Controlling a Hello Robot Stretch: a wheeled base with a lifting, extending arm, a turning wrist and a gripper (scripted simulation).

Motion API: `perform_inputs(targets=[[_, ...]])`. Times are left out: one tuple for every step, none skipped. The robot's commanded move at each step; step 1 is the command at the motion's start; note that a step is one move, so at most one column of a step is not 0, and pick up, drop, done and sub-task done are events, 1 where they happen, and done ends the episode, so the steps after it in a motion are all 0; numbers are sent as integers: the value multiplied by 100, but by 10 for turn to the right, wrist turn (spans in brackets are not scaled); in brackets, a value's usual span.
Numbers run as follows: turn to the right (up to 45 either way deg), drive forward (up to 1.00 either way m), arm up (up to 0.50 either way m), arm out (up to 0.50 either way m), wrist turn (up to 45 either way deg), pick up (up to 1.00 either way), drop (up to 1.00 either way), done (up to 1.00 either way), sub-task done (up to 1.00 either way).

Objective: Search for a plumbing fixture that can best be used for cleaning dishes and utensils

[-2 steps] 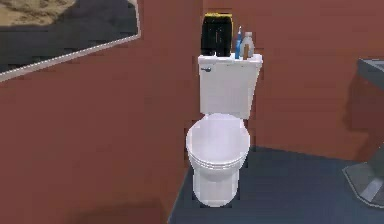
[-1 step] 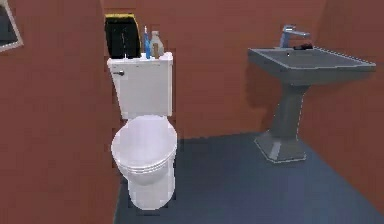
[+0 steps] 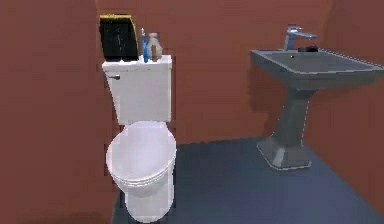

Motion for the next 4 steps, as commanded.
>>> perform_inputs(targets=[[330, 0, 0, 0, 0, 0, 0, 0, 0], [0, 60, 0, 0, 0, 0, 0, 0, 0], [270, 0, 0, 0, 0, 0, 0, 0, 0], [0, 5, 0, 0, 0, 0, 0, 0, 0]])
